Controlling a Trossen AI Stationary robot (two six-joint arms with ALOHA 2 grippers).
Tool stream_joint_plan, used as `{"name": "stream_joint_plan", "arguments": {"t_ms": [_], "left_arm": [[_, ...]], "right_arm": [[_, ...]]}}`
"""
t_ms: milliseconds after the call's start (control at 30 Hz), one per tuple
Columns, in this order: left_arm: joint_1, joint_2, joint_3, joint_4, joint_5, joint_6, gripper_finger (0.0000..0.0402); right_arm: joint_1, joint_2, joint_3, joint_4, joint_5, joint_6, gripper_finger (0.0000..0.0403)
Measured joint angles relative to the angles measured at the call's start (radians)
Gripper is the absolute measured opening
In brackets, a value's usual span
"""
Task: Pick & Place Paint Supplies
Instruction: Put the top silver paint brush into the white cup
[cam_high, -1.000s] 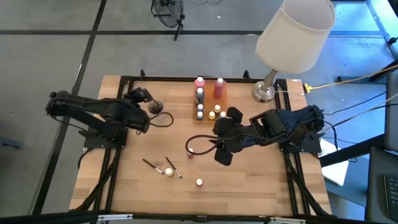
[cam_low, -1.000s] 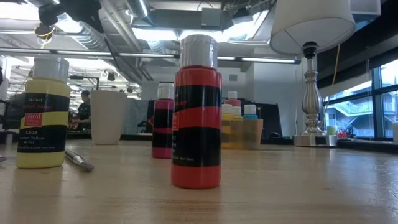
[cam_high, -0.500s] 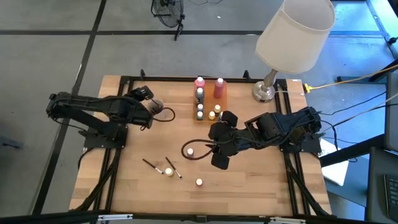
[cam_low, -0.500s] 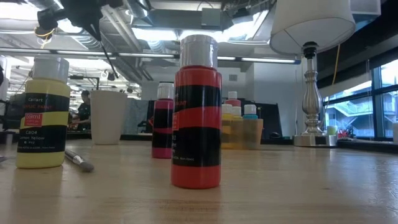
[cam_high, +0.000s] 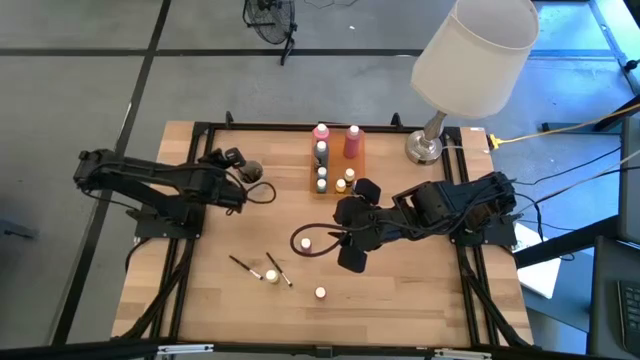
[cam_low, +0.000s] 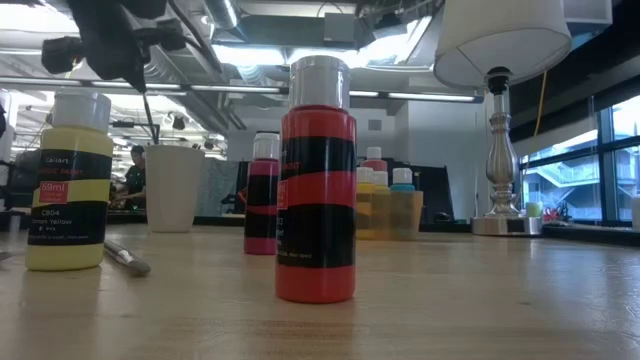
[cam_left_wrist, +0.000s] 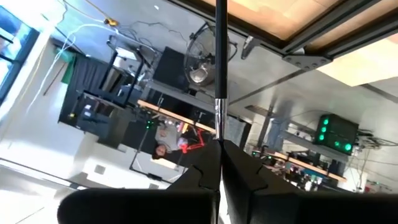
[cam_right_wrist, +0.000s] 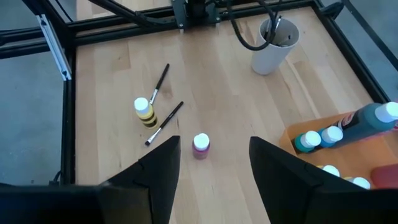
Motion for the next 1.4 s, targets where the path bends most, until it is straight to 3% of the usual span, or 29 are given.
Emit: {"name": "stream_joint_plan", "arguments": {"t_ms": [933,1400], "left_arm": [[-0.035,0.096,0.002,0.1,0.063,0.053,0.0013],[-0.005,0.097,0.002,0.141,0.185,0.027,0.0019]], "right_arm": [[0.02,0.0,0.0,0.012,0.0,0.021,0.0196],[0.022,0.0,0.0,0.002,0.0,0.021,0.0197]]}}
